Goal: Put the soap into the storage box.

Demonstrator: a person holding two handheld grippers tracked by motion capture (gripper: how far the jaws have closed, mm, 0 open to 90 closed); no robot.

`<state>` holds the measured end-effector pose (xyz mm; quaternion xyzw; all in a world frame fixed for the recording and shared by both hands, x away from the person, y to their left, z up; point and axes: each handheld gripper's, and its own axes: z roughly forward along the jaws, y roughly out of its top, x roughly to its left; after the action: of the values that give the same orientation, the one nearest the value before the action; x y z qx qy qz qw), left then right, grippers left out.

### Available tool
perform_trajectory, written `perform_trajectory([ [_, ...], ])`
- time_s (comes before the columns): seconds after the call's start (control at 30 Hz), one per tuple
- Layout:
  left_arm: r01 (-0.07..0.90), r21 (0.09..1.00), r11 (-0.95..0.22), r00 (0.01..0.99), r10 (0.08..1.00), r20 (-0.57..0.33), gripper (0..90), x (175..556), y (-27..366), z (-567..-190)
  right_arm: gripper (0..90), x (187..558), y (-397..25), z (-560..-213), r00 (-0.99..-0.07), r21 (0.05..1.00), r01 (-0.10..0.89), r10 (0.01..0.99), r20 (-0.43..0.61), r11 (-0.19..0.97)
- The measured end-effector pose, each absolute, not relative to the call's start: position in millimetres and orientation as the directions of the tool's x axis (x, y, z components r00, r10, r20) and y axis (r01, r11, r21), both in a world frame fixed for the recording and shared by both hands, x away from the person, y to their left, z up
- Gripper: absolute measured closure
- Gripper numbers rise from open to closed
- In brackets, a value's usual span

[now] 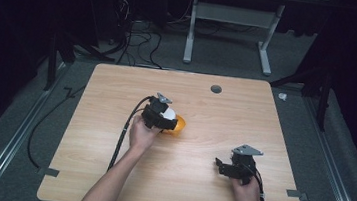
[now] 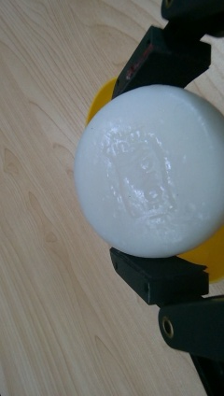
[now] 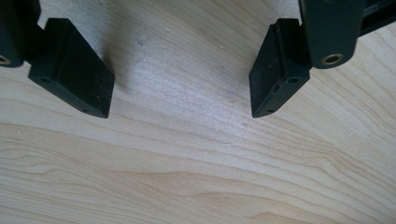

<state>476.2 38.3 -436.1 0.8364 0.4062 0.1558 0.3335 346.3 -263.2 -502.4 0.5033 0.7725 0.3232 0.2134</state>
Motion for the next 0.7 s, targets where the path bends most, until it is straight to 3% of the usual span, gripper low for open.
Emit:
perform_trajectory([
  [0.7,0.612,0.644,-0.460,0.613,0.790,-0.019,23.3,478,36,-452,23.1,346,-263,-502,-0.403,0.714,0.639,0.915,-0.005,0.286],
])
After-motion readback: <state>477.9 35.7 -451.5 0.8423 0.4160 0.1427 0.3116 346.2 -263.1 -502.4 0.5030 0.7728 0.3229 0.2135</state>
